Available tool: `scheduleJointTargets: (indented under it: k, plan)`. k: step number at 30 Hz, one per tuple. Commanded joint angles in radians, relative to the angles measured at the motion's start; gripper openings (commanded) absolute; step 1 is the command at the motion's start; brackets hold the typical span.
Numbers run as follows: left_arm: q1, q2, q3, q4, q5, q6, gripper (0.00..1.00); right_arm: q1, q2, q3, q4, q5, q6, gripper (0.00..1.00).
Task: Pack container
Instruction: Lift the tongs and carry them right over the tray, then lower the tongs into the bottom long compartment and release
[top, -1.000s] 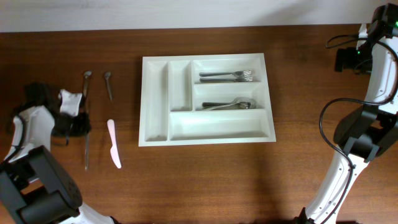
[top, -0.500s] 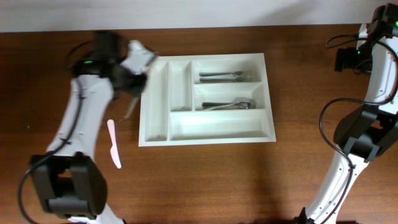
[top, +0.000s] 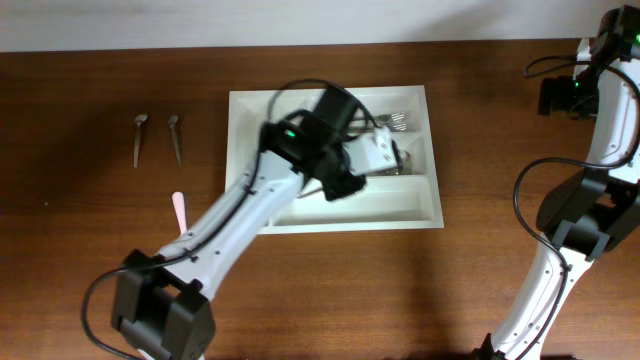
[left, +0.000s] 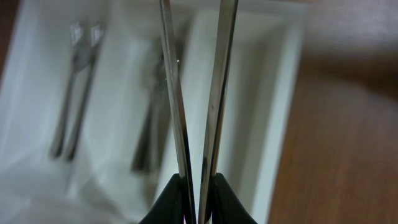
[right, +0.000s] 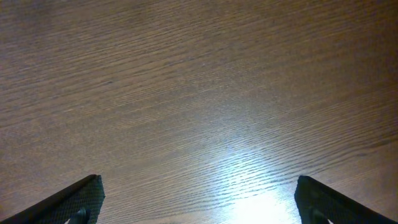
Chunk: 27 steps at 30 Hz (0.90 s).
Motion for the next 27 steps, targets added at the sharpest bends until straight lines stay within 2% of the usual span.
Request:
scheduleJointTargets:
  k: [1, 14, 27]
  plan:
    - [-0.046, 0.06, 0.008, -0.019, -0.048, 0.049, 0.06, -0.005, 0.004, -0.004, 0.0, -0.002, 0.007, 0.99]
    - [-0.062, 0.222, 0.008, -0.046, -0.139, 0.072, 0.06, -0.005, 0.004, -0.004, 0.0, -0.002, 0.007, 1.0]
    - [-0.062, 0.233, 0.008, -0.042, -0.131, 0.109, 0.08, -0.005, 0.004, -0.004, 0.0, -0.002, 0.007, 0.99]
